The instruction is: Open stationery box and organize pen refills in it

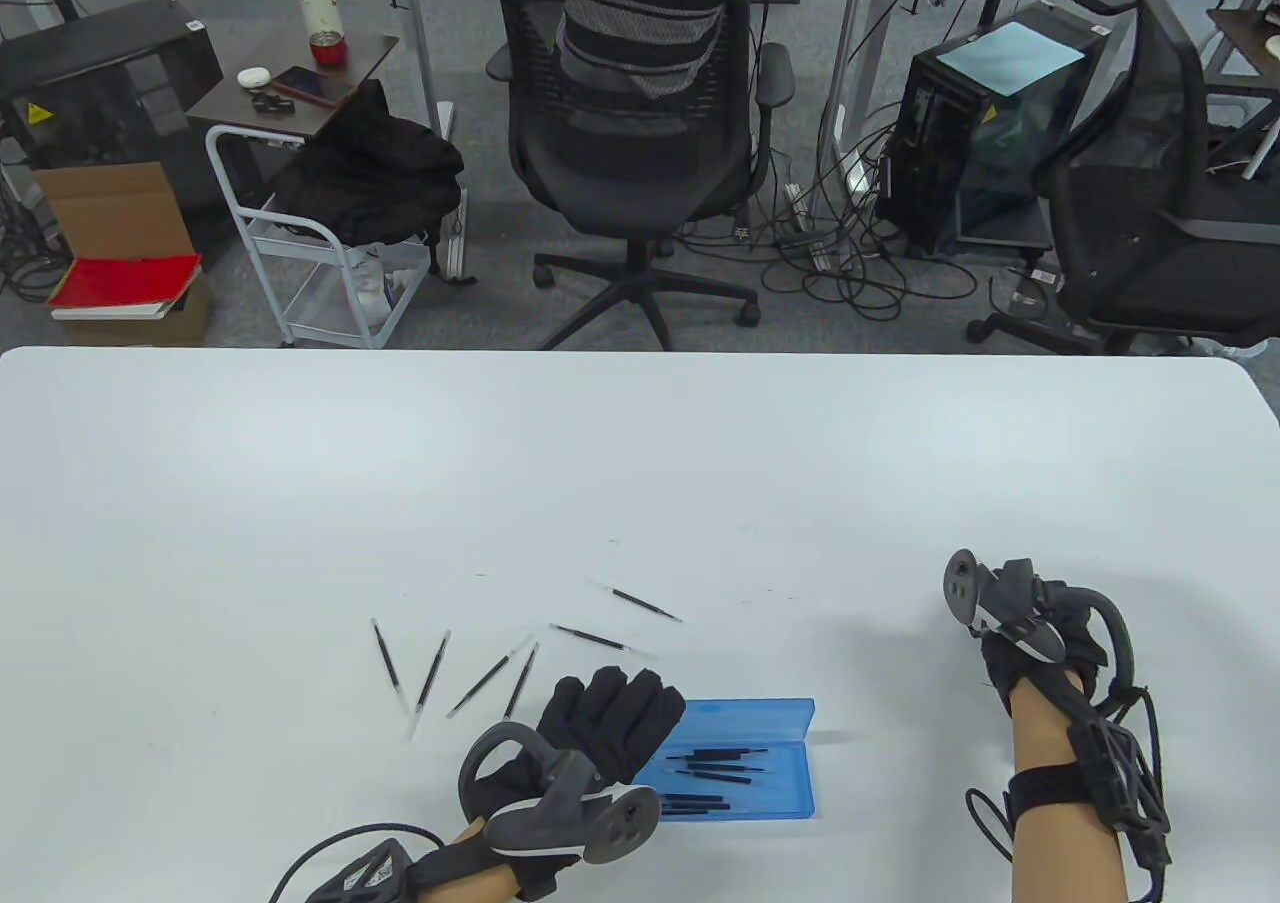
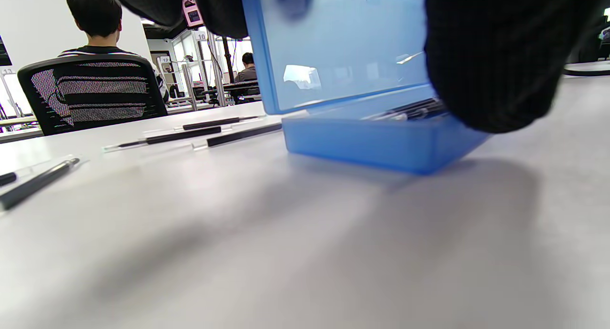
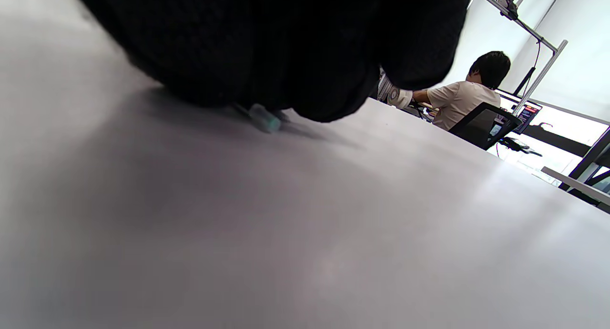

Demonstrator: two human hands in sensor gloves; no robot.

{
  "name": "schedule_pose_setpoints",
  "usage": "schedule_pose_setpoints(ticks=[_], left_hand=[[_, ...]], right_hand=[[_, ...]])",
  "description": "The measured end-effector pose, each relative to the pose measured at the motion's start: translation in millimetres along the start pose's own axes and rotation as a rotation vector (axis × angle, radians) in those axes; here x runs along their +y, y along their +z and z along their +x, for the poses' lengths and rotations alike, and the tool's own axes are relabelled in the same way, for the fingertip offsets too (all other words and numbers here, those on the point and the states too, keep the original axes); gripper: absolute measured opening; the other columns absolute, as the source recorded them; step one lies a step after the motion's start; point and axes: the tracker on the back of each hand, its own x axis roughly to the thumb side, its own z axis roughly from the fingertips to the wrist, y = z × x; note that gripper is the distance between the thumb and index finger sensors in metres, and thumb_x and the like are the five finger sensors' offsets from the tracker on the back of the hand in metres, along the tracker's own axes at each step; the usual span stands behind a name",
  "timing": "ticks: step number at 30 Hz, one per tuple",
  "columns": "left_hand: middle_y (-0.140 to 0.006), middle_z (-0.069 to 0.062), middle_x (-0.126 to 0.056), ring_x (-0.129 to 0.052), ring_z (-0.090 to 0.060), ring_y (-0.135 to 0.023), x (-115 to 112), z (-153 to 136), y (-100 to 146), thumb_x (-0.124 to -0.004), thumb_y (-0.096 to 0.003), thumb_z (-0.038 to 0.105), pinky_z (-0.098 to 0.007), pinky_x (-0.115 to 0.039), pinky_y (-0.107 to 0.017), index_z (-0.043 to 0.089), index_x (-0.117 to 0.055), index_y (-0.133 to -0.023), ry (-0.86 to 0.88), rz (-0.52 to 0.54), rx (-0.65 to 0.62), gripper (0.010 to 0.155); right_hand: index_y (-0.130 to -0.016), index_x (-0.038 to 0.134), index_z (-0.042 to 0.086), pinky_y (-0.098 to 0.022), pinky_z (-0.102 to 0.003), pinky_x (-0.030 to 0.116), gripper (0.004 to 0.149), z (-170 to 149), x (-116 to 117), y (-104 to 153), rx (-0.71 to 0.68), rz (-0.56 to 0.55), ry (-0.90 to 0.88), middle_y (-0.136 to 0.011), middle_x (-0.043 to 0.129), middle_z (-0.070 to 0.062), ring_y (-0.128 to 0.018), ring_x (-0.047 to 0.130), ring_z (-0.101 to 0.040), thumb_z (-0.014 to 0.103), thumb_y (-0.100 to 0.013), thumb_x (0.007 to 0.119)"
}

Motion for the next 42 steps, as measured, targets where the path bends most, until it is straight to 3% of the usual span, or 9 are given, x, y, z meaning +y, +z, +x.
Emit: schedule_pose_setpoints(ticks=[7, 14, 21, 26, 32, 42], left_hand=[[-0.129, -0.01, -0.023, -0.047, -0.046, -0.116, 0.0, -0.2, -0.1, -0.085, -0.0418, 0.062, -0.066, -0.051, -0.081, 0.02, -0.011, -0.119, 0.002, -0.001, 0.0, 0.115], [-0.129, -0.01, -0.022, -0.046, -0.046, -0.116, -0.1, -0.3, -0.3, -0.085, -0.0419, 0.062, -0.066, -0.051, -0.081, 0.02, -0.011, -0.119, 0.006, -0.007, 0.0, 0.115], [-0.128, -0.01, -0.022, -0.046, -0.047, -0.116, -0.1, -0.9, -0.7, -0.085, -0.0418, 0.062, -0.066, -0.051, -0.081, 0.02, -0.01, -0.119, 0.012, -0.018, -0.001, 0.115], [-0.128, -0.01, -0.02, -0.044, -0.047, -0.117, -0.4, -1.9, -1.8, -0.085, -0.0417, 0.062, -0.066, -0.051, -0.081, 0.02, -0.01, -0.119, 0.021, -0.026, 0.0, 0.116], [-0.128, -0.011, -0.02, -0.043, -0.047, -0.117, -0.3, -2.6, -3.0, -0.086, -0.0413, 0.062, -0.066, -0.05, -0.081, 0.02, -0.009, -0.119, 0.026, -0.039, 0.005, 0.117], [-0.129, -0.01, -0.018, -0.042, -0.047, -0.117, -1.0, -7.1, -6.4, -0.086, -0.0405, 0.063, -0.067, -0.05, -0.081, 0.021, -0.008, -0.119, 0.064, -0.056, 0.007, 0.118]], right_hand=[[-0.091, 0.078, 0.019, -0.065, -0.055, 0.079, 0.054, -7.1, -7.1, -0.8, 0.015, 0.001, -0.033, -0.075, 0.101, -0.004, -0.066, 0.101, -0.028, 0.031, -0.04, 0.093], [-0.092, 0.077, 0.02, -0.065, -0.056, 0.079, 0.055, -6.5, -51.9, 20.0, -0.089, -0.149, -0.149, -0.076, 0.1, -0.003, -0.067, 0.099, -0.029, 0.031, -0.041, 0.093], [-0.092, 0.077, 0.02, -0.065, -0.056, 0.078, 0.055, 18.8, -102.2, 76.4, -0.32, -0.332, -0.285, -0.076, 0.099, -0.003, -0.067, 0.099, -0.029, 0.031, -0.041, 0.093], [-0.093, 0.077, 0.02, -0.065, -0.056, 0.079, 0.055, 56.8, -124.8, 135.6, -0.55, -0.425, -0.295, -0.077, 0.099, -0.002, -0.067, 0.099, -0.028, 0.031, -0.041, 0.093], [-0.093, 0.077, 0.021, -0.065, -0.056, 0.079, 0.055, 92.3, -128.8, 183.6, -0.739, -0.496, -0.269, -0.077, 0.099, -0.002, -0.067, 0.099, -0.028, 0.032, -0.041, 0.093], [-0.093, 0.077, 0.021, -0.064, -0.055, 0.079, 0.055, 134.7, -91.6, 221.0, -0.93, -0.473, -0.156, -0.077, 0.099, -0.001, -0.067, 0.099, -0.028, 0.032, -0.041, 0.092]])
